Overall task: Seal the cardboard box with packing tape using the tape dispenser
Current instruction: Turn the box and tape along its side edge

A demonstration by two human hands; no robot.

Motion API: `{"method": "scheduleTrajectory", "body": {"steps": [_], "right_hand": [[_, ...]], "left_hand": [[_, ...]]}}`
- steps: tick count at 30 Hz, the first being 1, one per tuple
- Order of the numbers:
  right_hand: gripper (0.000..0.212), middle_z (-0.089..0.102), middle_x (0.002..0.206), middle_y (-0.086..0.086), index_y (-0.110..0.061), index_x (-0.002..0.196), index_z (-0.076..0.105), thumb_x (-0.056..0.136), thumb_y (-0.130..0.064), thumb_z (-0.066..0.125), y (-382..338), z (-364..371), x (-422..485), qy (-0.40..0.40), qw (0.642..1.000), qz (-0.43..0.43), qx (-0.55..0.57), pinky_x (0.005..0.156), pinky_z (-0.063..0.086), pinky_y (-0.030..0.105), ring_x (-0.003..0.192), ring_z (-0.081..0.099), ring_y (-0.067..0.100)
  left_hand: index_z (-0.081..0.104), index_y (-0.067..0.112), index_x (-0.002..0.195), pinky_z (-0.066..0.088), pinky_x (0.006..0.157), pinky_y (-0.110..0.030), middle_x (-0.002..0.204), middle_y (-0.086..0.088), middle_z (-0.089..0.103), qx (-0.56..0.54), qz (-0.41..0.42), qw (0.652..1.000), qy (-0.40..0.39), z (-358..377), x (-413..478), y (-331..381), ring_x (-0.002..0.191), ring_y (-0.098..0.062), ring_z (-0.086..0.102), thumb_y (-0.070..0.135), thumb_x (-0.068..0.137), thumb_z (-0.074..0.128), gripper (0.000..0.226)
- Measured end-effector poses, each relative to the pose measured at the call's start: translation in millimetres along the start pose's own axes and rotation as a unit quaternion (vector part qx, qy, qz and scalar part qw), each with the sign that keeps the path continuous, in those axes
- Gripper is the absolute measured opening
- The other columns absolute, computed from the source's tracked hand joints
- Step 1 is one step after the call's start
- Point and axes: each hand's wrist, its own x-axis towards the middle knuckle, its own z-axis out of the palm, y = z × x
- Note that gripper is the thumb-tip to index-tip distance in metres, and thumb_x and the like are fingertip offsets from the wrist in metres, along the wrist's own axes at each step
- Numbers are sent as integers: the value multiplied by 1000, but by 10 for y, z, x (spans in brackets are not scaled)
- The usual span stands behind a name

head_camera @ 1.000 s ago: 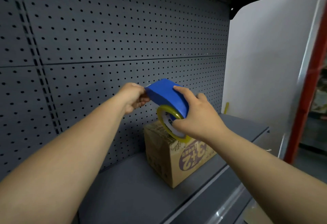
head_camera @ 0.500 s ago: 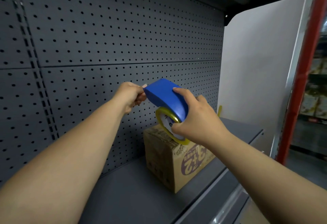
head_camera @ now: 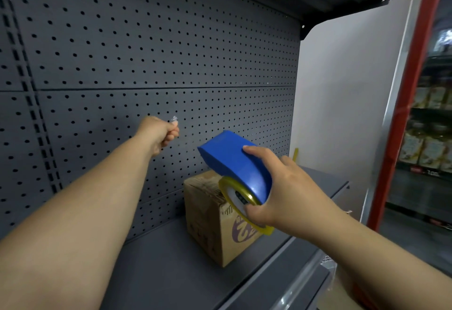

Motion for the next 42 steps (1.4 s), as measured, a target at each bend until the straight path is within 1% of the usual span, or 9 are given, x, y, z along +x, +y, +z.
{"method": "scheduleTrajectory", "body": {"steps": [9, 18, 23, 27, 30, 33, 35, 38, 42], "right_hand": [[85, 45, 114, -3, -54, 132, 17, 64, -49, 67, 37, 81, 79, -63, 998, 19, 2, 84, 43, 27, 101, 47, 17], [88, 44, 115, -1, -52, 135, 13, 66, -50, 66, -59, 312, 194, -88, 994, 45, -37, 86, 48, 31, 103, 50, 22], [87, 39, 110, -3, -51, 135, 14, 67, -50, 67, -60, 392, 230, -107, 991, 64, -40, 84, 47, 29, 102, 47, 20], [86, 41, 113, -2, -51, 134, 13, 67, -52, 66, -68, 435, 216, -110, 990, 79, -32, 85, 49, 32, 101, 47, 19], [85, 41, 112, -1, -51, 133, 12, 67, -53, 66, -59, 446, 197, -111, 990, 81, -37, 84, 49, 32, 101, 47, 20], [84, 40, 111, -3, -51, 132, 13, 67, -53, 66, -41, 443, 194, -112, 990, 83, -32, 83, 48, 31, 100, 47, 18], [84, 40, 110, -3, -51, 132, 14, 67, -53, 66, -28, 432, 199, -112, 990, 83, -31, 82, 47, 30, 99, 47, 17], [84, 40, 109, -3, -52, 133, 14, 67, -53, 65, -22, 432, 196, -113, 990, 80, -32, 81, 46, 29, 99, 46, 18], [84, 41, 111, -2, -50, 134, 15, 67, -52, 66, 1, 408, 183, -112, 990, 75, -31, 81, 45, 29, 101, 47, 19]], "left_hand": [[60, 5, 73, 41, 59, -25, 68, -5, 60, 125, -32, 991, -30, 107, 154, -551, 59, -15, 49, 19, 92, 54, 25], [58, 4, 64, 47, 91, -41, 66, -9, 60, 187, -53, 979, -57, 274, 344, -965, 66, -22, 55, 17, 92, 54, 31], [54, 5, 62, 46, 77, -36, 59, -8, 54, 238, -93, 964, -72, 342, 403, -1165, 58, -21, 51, 22, 91, 55, 34], [58, -5, 106, 46, 59, -31, 59, -10, 51, 197, -132, 968, -77, 368, 419, -1274, 54, -20, 48, 11, 90, 53, 23], [54, 2, 73, 38, 52, -29, 60, -11, 46, 203, -160, 964, -66, 456, 373, -1304, 53, -20, 43, 6, 90, 45, 20], [56, 2, 88, 38, 55, -29, 68, -12, 49, 187, -211, 958, -53, 540, 320, -1313, 65, -24, 50, 27, 97, 40, 31], [54, -1, 111, 40, 68, -33, 98, -18, 58, 237, -135, 962, 1, 543, 296, -1416, 93, -30, 57, 39, 97, 34, 48], [55, 3, 120, 39, 81, -28, 124, -13, 56, 187, 149, 967, 88, 477, 77, -1485, 106, -22, 53, 34, 99, 29, 45], [51, 20, 133, 24, 113, -30, 140, 0, 48, 167, 247, 950, -89, 562, -59, -1648, 136, -14, 34, 34, 95, 25, 48]]}}
